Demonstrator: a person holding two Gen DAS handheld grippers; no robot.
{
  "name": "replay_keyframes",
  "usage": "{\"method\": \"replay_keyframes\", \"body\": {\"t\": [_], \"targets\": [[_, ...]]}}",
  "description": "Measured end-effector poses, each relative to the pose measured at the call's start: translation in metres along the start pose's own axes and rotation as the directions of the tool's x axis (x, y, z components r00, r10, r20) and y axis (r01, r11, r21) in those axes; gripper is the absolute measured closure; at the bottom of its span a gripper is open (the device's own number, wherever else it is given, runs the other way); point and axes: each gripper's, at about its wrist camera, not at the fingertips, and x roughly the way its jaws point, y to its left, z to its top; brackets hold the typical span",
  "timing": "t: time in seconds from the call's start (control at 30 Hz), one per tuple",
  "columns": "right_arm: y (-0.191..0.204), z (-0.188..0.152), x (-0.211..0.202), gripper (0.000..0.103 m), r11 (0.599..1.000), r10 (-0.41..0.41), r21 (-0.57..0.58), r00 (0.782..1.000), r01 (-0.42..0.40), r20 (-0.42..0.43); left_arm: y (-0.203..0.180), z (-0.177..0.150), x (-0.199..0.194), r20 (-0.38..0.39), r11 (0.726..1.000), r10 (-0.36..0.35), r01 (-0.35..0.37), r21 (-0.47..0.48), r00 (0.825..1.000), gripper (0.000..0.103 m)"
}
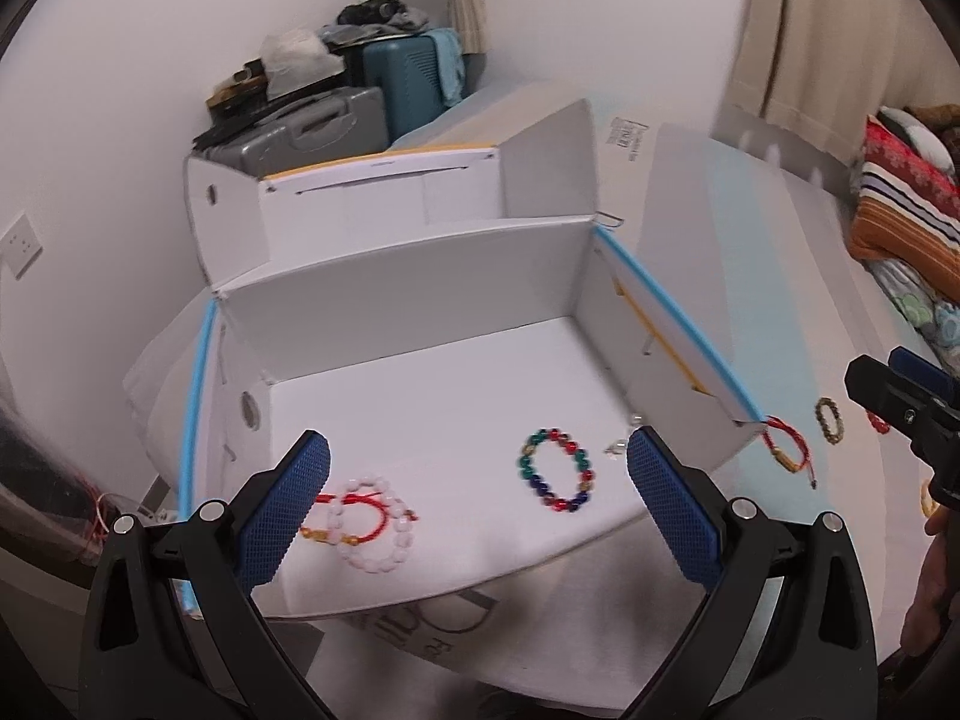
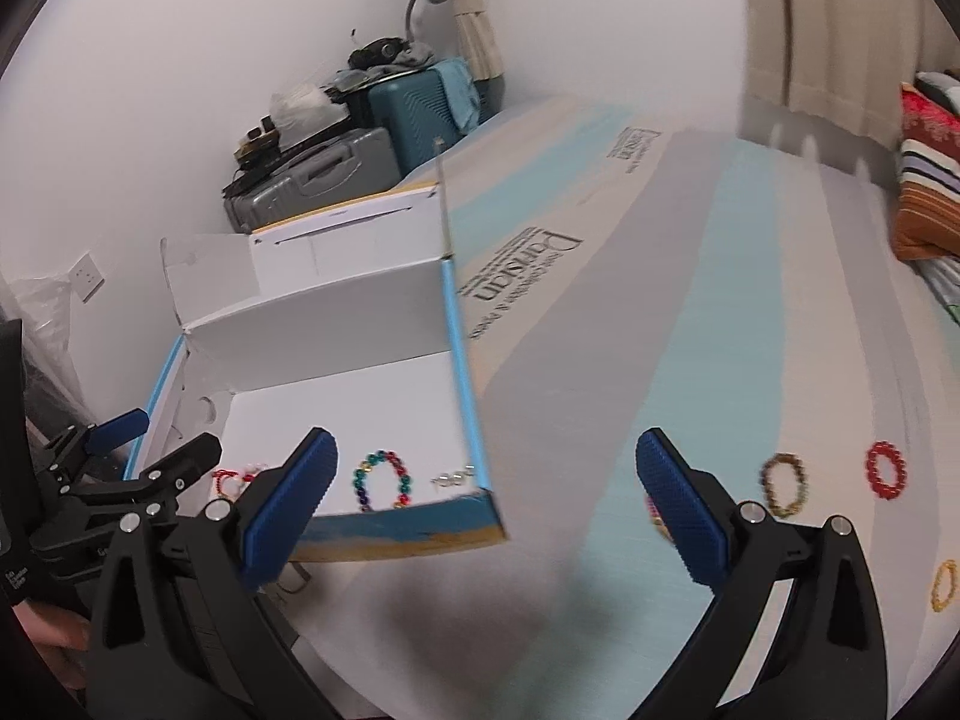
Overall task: Organize jewelry
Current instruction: 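Move both tools back from the box toward the remaining bracelets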
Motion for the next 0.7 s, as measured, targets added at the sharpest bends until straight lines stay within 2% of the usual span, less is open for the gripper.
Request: {"method": "replay_keyframes", "body": {"t": [0.3,0.7], "targets": [[-0.075,-0.018,-0.040,0.007,0.991,-0.129,0.043,0.992,0.128,0.011,-0.059,-0.002,-0.001,0.014,0.995,-0.075,0.074,0.063,0.997,0.006],[-0.174,-0.046,-0.073,0.007,0.957,-0.259,0.137,0.966,0.256,0.005,-0.145,-0.001,0.002,0.014,0.976,-0.158,0.155,0.151,0.987,0.006]]}}
